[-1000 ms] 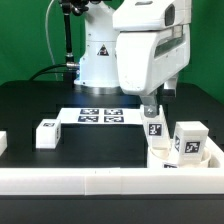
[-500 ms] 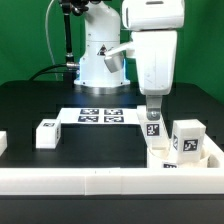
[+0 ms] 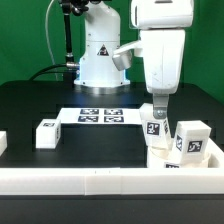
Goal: Assemble stool
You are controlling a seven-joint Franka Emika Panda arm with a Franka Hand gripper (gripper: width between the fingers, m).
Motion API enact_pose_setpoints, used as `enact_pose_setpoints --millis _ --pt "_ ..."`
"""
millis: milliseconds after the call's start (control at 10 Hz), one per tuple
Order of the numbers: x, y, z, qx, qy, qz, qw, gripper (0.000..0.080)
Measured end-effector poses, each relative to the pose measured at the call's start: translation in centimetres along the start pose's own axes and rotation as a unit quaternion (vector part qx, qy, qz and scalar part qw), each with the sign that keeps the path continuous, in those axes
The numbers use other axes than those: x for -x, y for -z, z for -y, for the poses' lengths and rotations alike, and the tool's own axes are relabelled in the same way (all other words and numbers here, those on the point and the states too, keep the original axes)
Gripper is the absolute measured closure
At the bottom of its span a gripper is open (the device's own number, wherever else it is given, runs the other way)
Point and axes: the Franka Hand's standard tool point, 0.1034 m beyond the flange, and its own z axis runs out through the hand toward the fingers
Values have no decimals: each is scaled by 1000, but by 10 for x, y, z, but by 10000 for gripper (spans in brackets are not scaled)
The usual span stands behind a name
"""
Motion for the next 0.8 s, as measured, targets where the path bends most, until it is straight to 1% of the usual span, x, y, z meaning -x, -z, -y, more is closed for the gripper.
enact_pose_setpoints --millis 100,300,400,500,800 --pt "-1 6 -1 4 -3 2 1000 151" --pt "-1 9 0 4 -28 2 1000 151" --pt "-1 8 2 3 -73 2 997 151" --pt "-1 6 4 -2 -108 3 994 151" --pt "-2 -2 5 -6 -145 5 989 151"
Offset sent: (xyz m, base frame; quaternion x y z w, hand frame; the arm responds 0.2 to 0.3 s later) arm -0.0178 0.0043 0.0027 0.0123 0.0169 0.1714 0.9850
